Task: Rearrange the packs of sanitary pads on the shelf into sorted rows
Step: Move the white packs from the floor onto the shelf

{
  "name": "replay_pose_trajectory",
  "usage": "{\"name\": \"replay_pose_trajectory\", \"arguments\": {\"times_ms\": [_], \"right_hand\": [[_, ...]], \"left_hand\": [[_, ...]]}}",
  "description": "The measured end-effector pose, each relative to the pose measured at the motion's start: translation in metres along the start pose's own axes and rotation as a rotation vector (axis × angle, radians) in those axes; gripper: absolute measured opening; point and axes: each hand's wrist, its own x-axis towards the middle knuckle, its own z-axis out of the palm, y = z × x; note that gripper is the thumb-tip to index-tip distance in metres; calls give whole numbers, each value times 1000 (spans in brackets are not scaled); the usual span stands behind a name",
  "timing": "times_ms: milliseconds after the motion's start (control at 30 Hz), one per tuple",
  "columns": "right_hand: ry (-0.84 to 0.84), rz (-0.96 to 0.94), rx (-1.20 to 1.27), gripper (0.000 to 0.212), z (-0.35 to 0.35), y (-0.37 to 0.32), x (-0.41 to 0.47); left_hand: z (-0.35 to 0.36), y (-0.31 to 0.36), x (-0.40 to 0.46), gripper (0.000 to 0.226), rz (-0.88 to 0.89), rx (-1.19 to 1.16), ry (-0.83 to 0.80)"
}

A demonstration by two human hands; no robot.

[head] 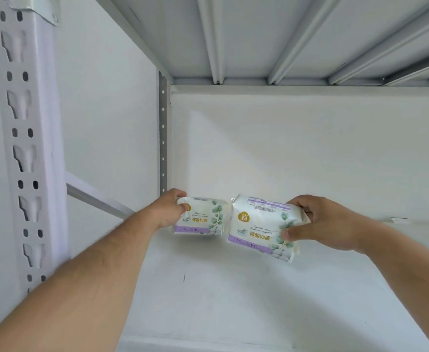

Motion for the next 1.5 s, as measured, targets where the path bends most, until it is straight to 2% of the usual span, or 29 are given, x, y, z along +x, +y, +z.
{"name": "replay_pose_trajectory", "arguments": {"times_ms": [167, 500, 667, 733, 800, 867, 967, 1067, 1133, 1200, 1267, 1367, 1433, 1500], "right_hand": [[-15, 7, 17, 56, 10, 1, 19], [-18, 22, 12, 48, 27, -2, 35], [-30, 26, 7, 49, 37, -7, 44], [-41, 30, 13, 52, 45, -10, 50], [-54, 28, 20, 52, 54, -17, 56], [-66, 24, 23, 53, 65, -26, 63], [-69, 25, 85, 54, 84, -39, 73], [-21, 44, 144, 67, 106, -39, 79], [34, 62, 162, 78, 118, -32, 83], [80, 85, 203, 87, 128, -22, 85], [111, 118, 221, 91, 134, -17, 83], [112, 110, 246, 66, 141, -12, 84], [112, 101, 265, 48, 144, -12, 85], [112, 102, 262, 39, 146, -13, 86]], "left_hand": [[5, -17, 21, 44, -34, -42, -33], [19, -22, 32, 47, -6, -35, -50], [15, -24, 27, 60, -11, -47, -78], [9, -23, 22, 66, -33, -65, -57], [1, -22, 17, 69, -72, -105, 32], [-5, -17, 7, 63, -121, -190, 151], [-5, -6, -15, 22, -110, -272, 193], [1, -3, -36, 34, -133, -382, 63], [5, -7, -44, 28, -150, -447, -24], [7, -10, -46, 22, -140, -454, -51], [9, -16, -45, 30, -127, -439, -54], [11, -24, -44, 36, -118, -402, -49], [13, -27, -43, 32, -114, -375, -45], [13, -27, -44, 26, -110, -362, -37]]}}
